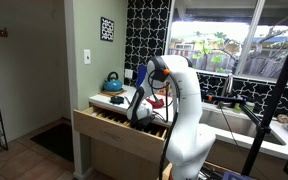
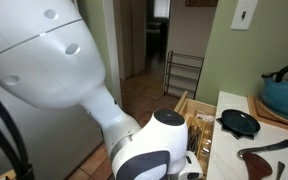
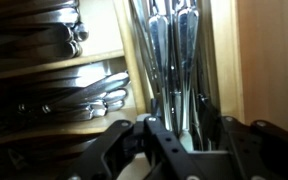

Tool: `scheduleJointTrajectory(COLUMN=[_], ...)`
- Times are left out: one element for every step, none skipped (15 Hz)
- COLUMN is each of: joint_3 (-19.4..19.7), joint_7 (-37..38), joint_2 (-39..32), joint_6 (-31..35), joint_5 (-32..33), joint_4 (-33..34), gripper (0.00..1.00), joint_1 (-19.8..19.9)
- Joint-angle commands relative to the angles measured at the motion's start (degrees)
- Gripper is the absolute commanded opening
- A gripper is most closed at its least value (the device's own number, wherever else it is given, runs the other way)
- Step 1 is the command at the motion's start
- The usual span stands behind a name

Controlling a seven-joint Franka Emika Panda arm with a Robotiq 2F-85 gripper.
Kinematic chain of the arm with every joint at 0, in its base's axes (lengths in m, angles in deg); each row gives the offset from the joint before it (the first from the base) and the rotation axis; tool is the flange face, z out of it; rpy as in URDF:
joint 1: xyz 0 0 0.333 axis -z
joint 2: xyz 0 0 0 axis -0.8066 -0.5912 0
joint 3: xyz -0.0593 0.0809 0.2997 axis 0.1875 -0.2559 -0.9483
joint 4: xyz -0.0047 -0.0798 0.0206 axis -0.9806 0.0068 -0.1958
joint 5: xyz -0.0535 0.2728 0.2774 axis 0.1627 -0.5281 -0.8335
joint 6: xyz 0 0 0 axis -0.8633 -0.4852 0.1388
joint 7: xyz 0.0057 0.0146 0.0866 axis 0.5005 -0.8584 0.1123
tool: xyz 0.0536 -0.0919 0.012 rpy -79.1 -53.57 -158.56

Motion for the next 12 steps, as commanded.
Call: scheduleJointTrajectory(joint_3=[-1.3, -1.4, -1.7, -1.9, -2.2, -2.3, -2.3, -2.4, -2.5, -2.6, -2.9, -3.1], joint_7=[0.1, 0.0, -0.2, -0.2, -0.4, -0.4, -0.4, -0.4, -0.6, -0.8, -0.9, -1.2], joint_2=[-1.1, -1.3, -1.4, -1.6, -1.7, -1.9, -2.1, -2.3, -2.4, -2.7, -2.8, -3.1], joint_6=[-0.4, -0.4, -0.5, -0.5, -0.5, -0.5, -0.5, -0.5, -0.5, -0.4, -0.4, -0.4], joint_5=[-2.9, -3.5, -4.1, -4.7, -5.4, -5.8, -6.0, -6.4, -6.7, -7.0, -7.5, -7.9], joint_4=[0.5, 0.6, 0.6, 0.7, 0.8, 0.9, 1.0, 1.1, 1.2, 1.3, 1.4, 1.5], gripper=[0.31, 0.31, 0.29, 0.23, 0.30, 0.30, 0.33, 0.35, 0.38, 0.41, 0.38, 0.41], joint_1=[1.3, 1.5, 1.7, 1.8, 2.1, 2.1, 2.2, 2.4, 2.6, 2.9, 3.1, 3.5])
